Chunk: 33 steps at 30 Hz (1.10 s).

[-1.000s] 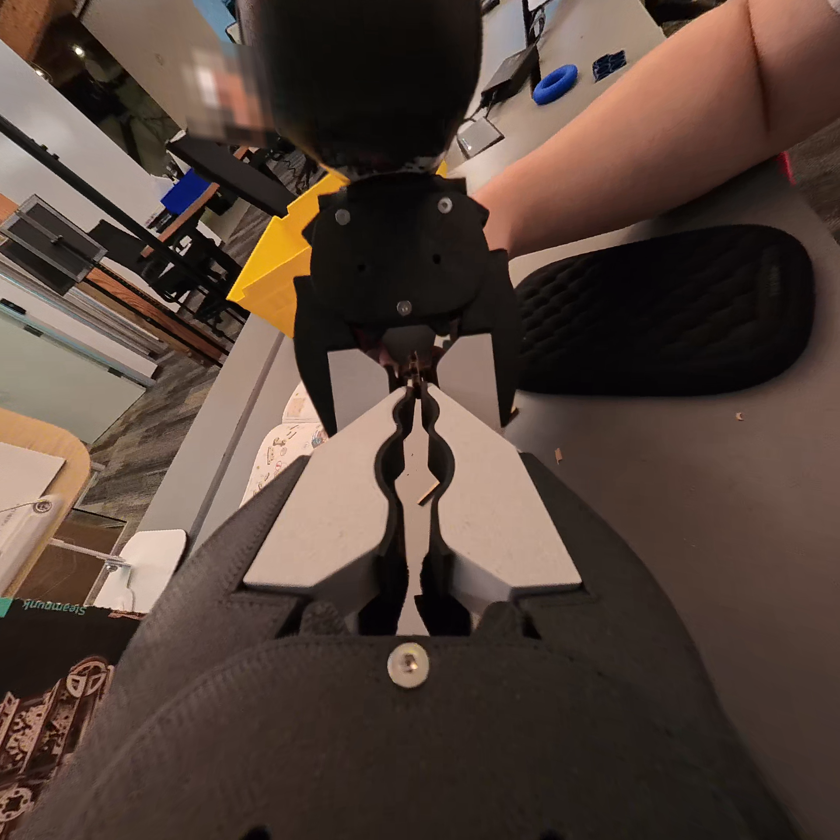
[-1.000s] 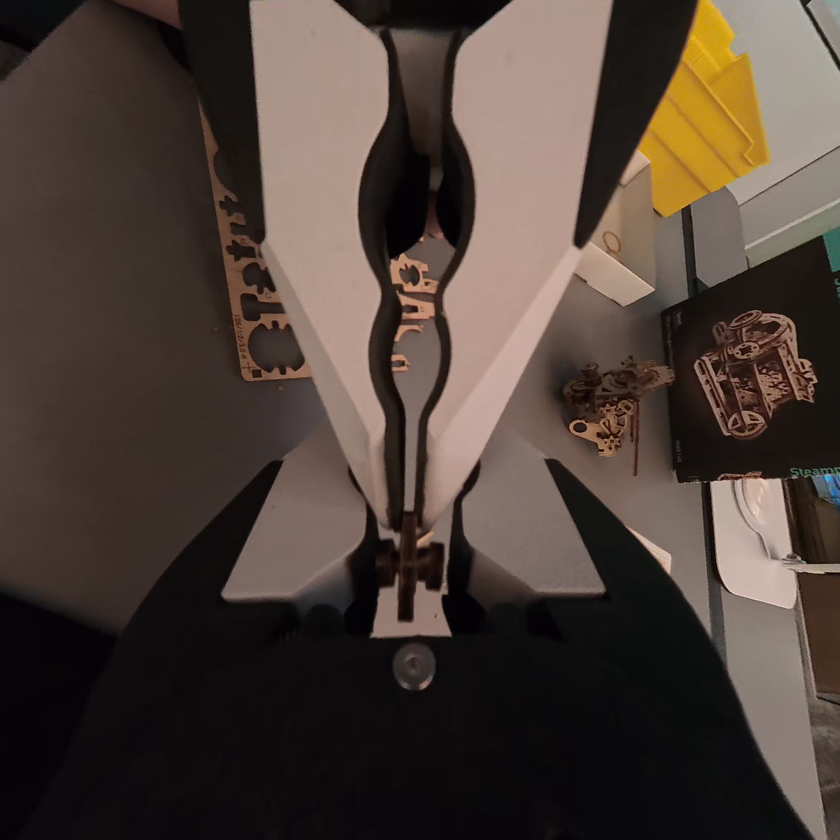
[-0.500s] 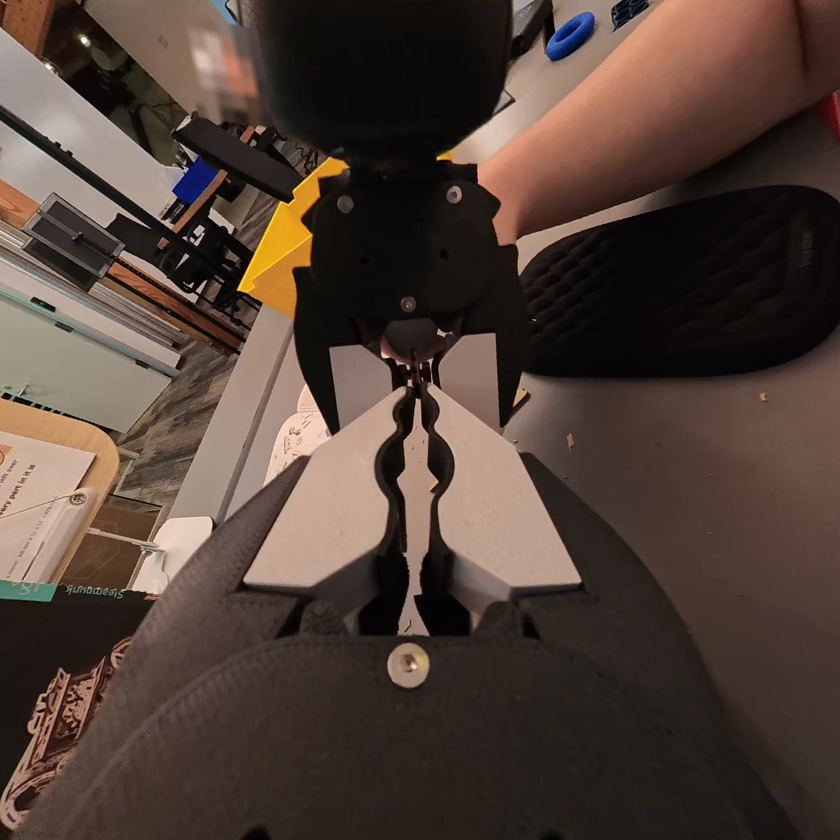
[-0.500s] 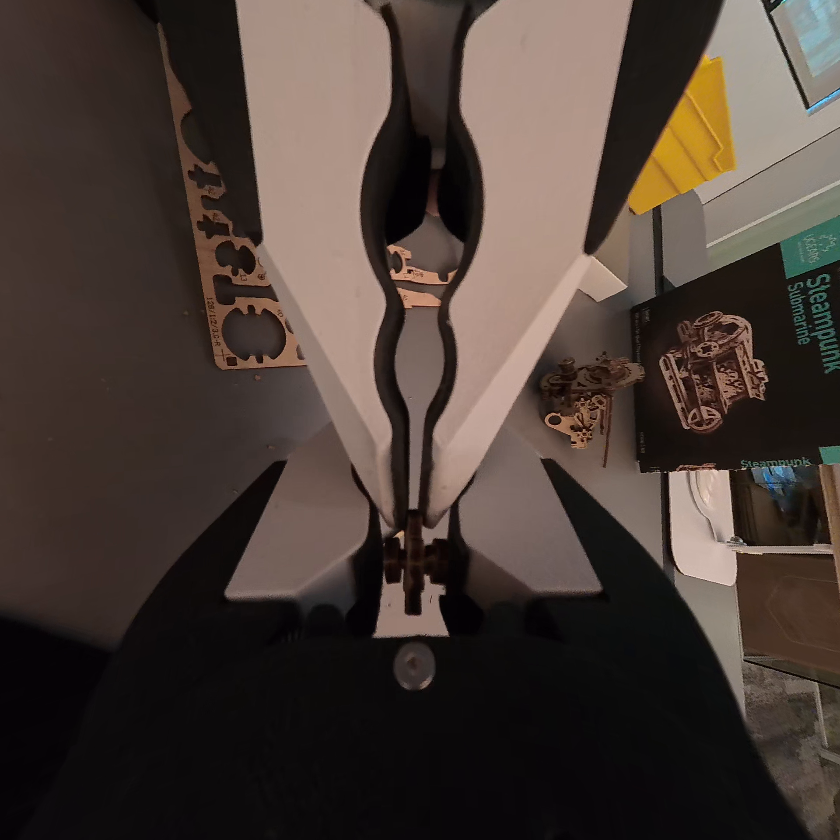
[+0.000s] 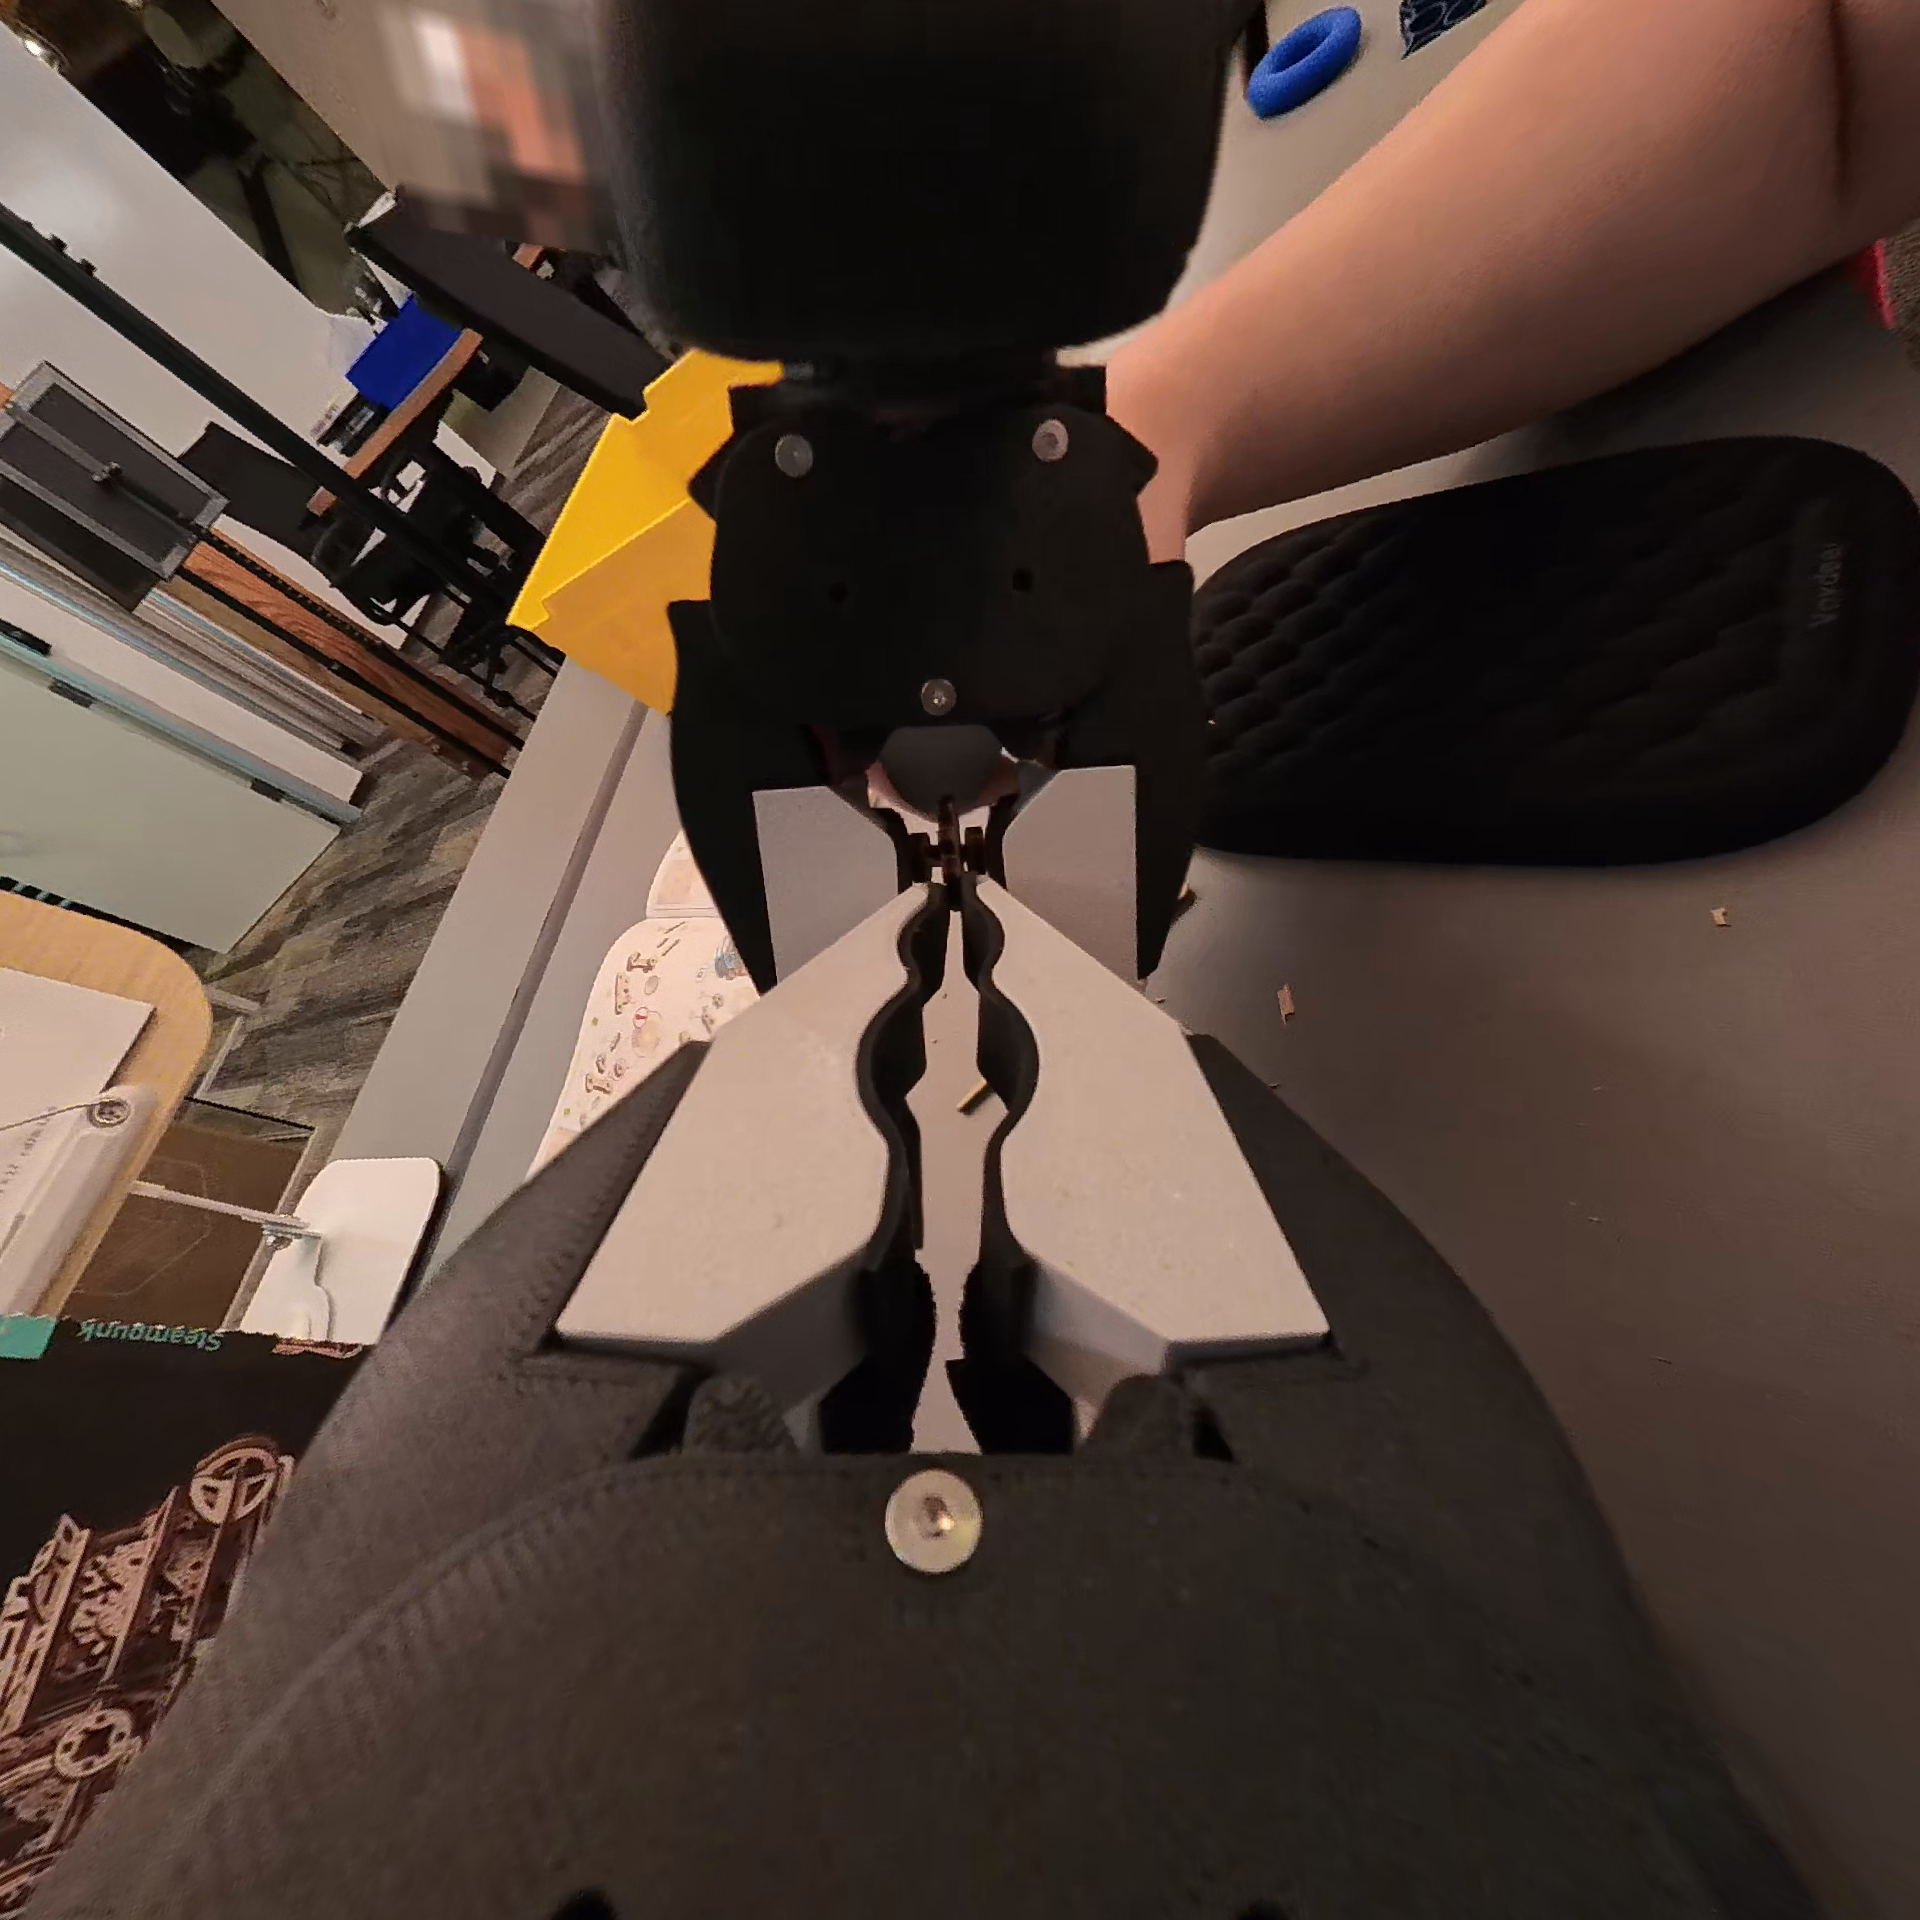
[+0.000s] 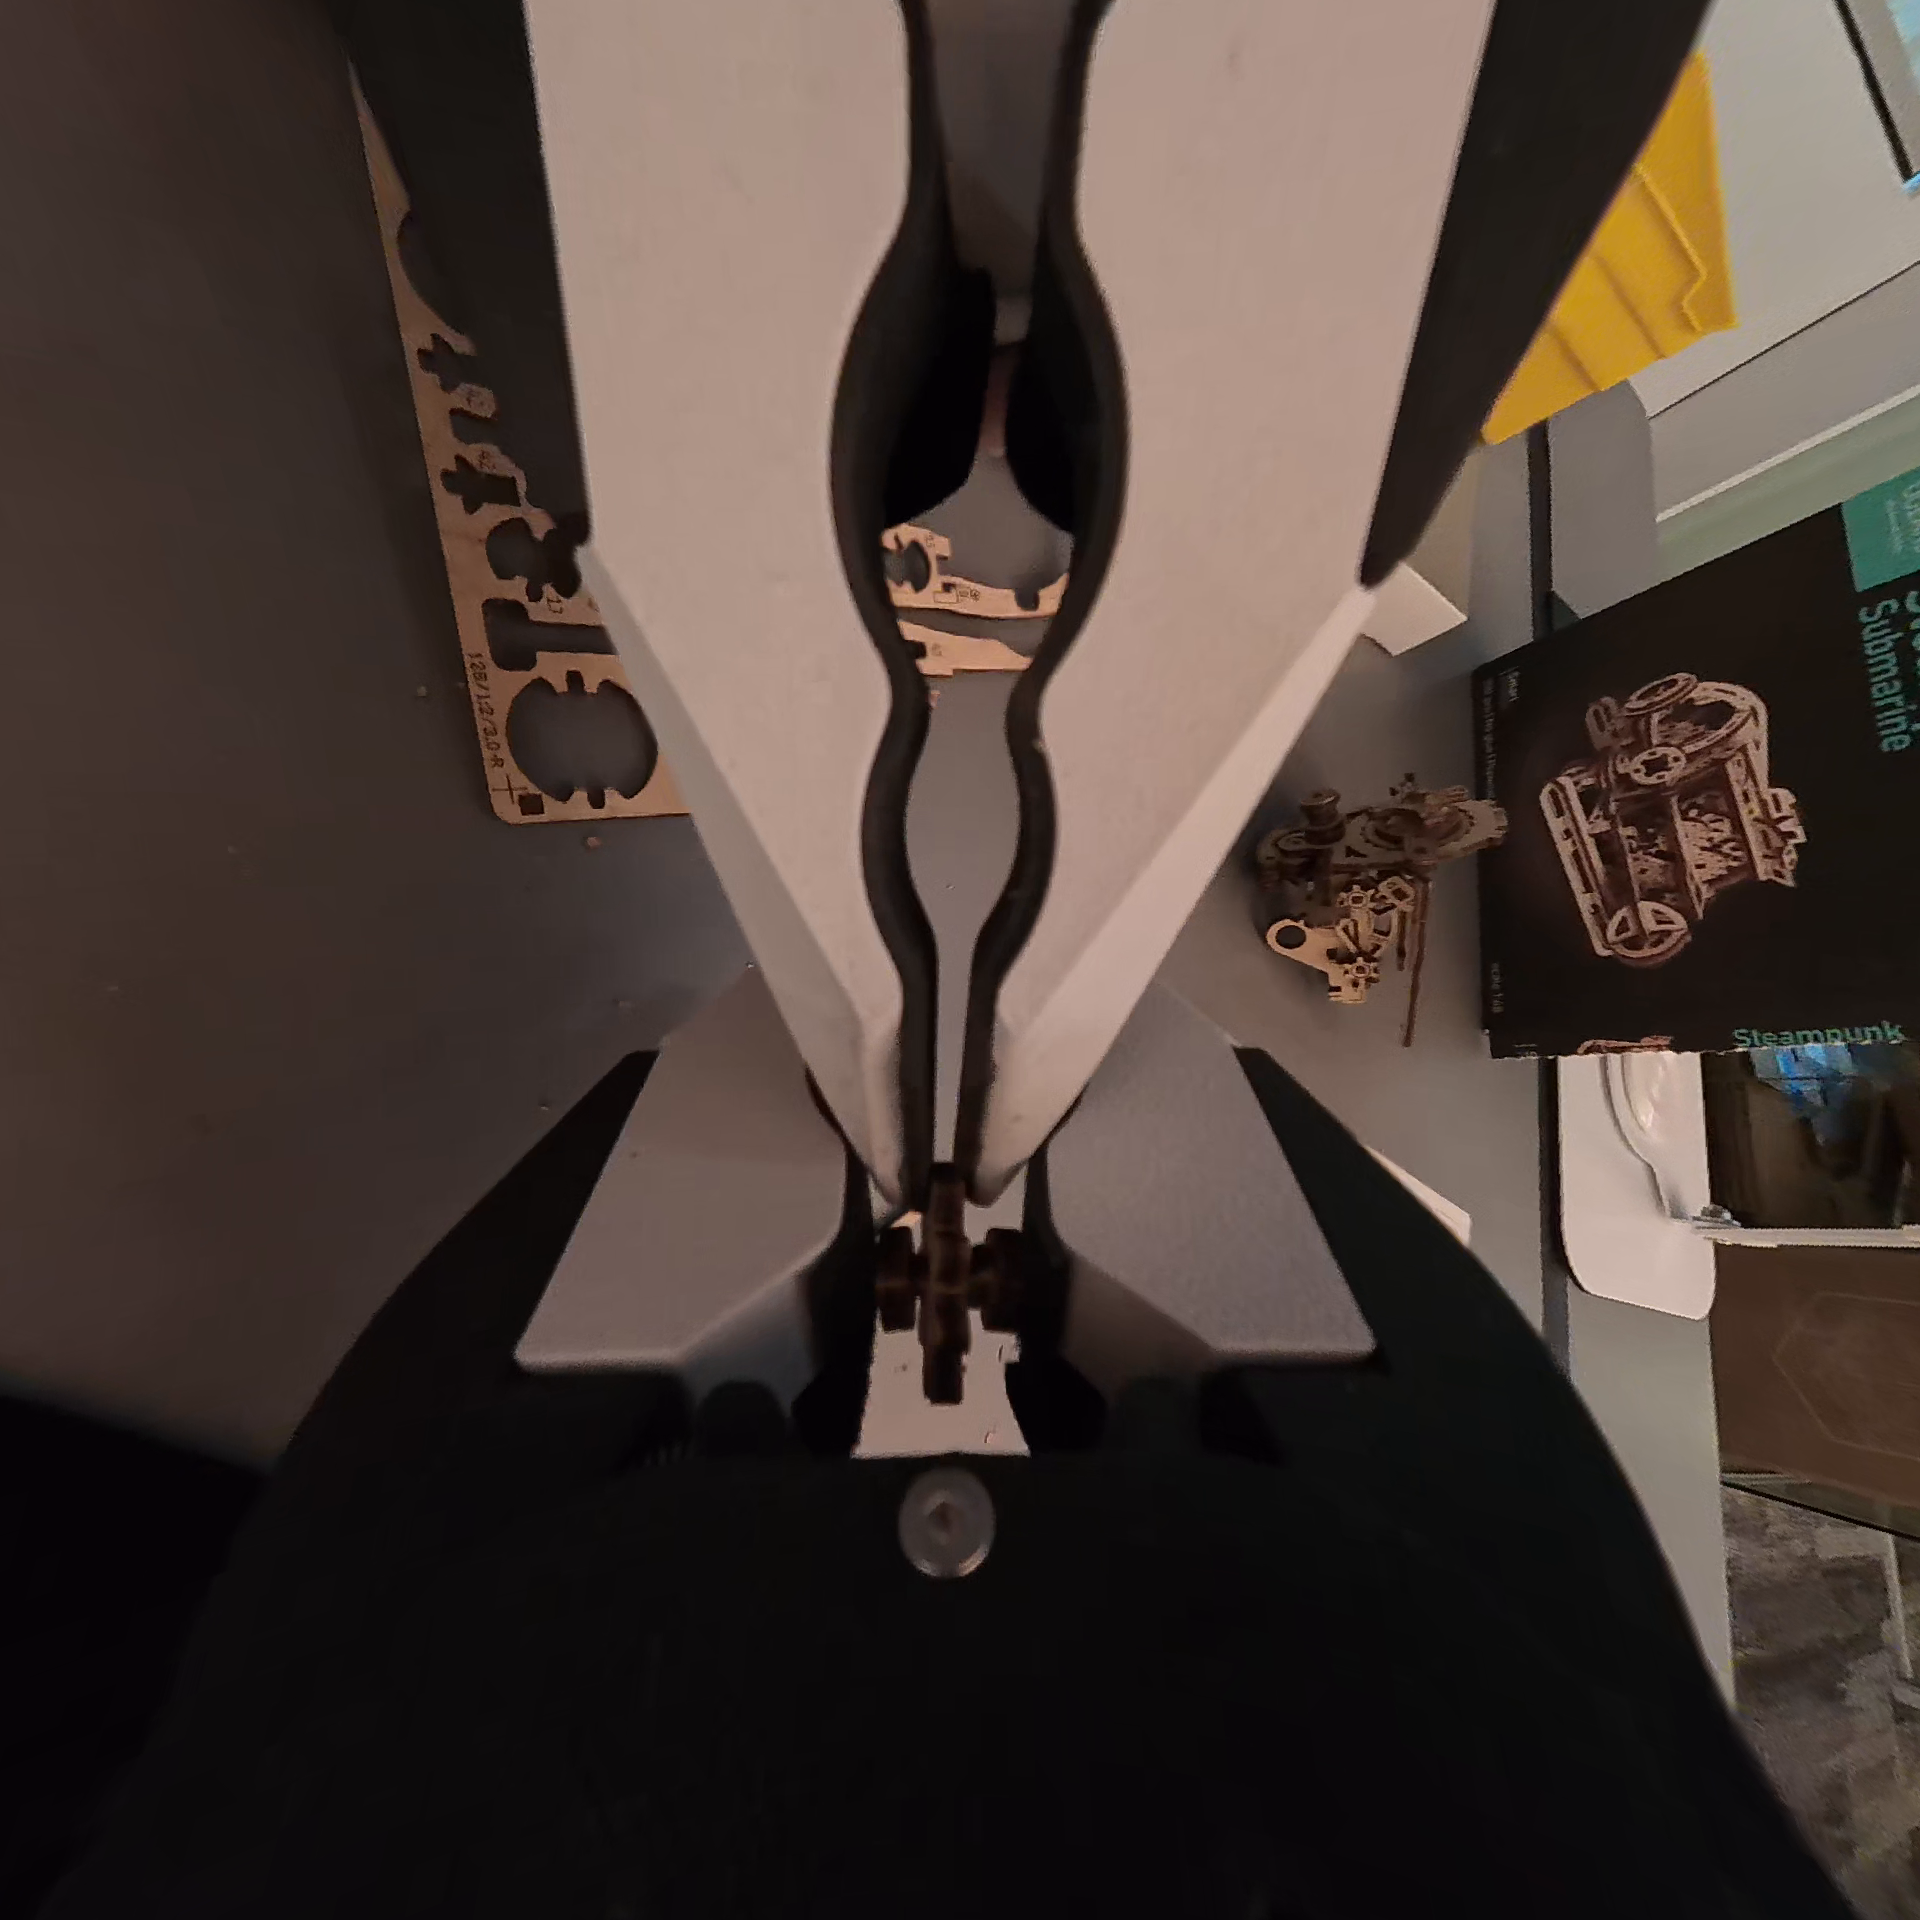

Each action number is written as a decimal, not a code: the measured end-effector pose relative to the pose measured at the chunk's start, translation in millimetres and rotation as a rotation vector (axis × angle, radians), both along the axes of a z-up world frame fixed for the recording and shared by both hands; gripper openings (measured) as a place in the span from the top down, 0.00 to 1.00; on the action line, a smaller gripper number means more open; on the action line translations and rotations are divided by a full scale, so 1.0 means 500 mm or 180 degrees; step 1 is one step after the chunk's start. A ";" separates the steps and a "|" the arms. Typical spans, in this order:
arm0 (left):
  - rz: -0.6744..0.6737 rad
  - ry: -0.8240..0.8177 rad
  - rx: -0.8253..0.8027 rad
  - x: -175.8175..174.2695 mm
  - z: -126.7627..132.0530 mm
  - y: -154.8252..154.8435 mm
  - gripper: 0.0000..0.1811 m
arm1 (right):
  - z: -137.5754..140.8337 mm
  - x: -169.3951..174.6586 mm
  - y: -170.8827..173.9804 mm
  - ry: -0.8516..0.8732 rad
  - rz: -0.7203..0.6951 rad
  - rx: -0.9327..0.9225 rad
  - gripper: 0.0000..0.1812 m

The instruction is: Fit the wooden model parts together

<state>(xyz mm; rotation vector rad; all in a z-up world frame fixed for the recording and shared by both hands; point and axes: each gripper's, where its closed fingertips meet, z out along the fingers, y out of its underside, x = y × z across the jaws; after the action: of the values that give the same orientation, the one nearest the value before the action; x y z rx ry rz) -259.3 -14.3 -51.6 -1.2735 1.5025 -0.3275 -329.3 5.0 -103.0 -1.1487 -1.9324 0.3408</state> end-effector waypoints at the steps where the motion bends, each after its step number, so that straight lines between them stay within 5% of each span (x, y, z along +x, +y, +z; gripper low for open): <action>1: -0.0003 0.0011 -0.0012 0.000 -0.001 -0.001 1.00 | -0.002 0.000 0.000 -0.0020 0.0003 0.0010 0.88; 16: 0.0008 0.0217 -0.0024 0.002 -0.030 0.001 1.00 | -0.044 0.019 0.004 -0.0384 -0.0062 -0.0021 0.90; 21: -0.0054 -0.0036 -0.0084 -0.002 0.001 -0.001 1.00 | -0.004 0.005 -0.019 -0.0097 0.0092 -0.0456 0.87; 33: 0.0005 -0.0036 0.0052 0.002 0.000 0.003 1.00 | 0.015 0.010 -0.006 -0.0005 0.0026 -0.0079 0.91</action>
<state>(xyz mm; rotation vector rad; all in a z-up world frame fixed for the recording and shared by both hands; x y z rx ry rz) -258.2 -12.9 -51.5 -1.2578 1.4917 -0.3203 -324.3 2.2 -95.3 -1.1576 -1.9398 0.3692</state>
